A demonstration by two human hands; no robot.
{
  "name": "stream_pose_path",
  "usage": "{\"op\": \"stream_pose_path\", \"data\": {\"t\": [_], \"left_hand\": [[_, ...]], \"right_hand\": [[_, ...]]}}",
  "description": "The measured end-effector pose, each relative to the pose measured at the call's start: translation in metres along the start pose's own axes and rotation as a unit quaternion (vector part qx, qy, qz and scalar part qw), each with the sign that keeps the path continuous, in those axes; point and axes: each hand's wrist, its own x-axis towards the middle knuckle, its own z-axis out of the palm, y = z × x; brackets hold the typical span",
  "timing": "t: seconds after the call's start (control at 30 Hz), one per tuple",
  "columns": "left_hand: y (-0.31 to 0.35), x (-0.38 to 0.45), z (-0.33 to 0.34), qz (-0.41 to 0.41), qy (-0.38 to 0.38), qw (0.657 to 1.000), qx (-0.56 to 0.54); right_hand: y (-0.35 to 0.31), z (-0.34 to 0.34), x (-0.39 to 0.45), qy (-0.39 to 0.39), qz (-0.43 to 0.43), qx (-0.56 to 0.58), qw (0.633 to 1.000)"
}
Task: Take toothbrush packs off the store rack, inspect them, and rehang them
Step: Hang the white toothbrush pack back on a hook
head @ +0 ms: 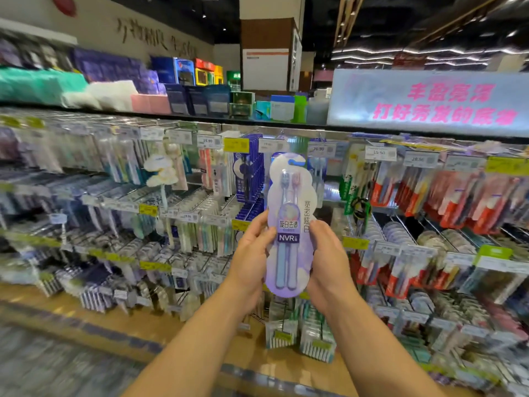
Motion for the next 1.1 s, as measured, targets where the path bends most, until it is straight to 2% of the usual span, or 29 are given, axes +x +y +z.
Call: {"op": "stream_pose_path", "data": {"t": [0.43,0.7,0.9,1.1], "left_hand": [[0.008,0.019,-0.074,-0.013,0.040,0.999,0.007],[0.017,0.048,-0.112,-0.031,0.020,0.999,0.000],[0.015,0.067,-0.138,-0.047,-0.023,0.998,0.018],[0.014,0.092,-0.170,-0.038,-0.047,0.996,0.069]], "right_hand": [[0.044,0.049,0.008,-0.007,0.051,-0.012,0.999],[0.059,0.085,0.028,0.016,0.032,-0.019,0.999],[0.066,0.109,0.060,0.032,-0.013,-0.108,0.994],[0.076,0.126,0.093,0.066,-0.044,-0.236,0.969]]}}
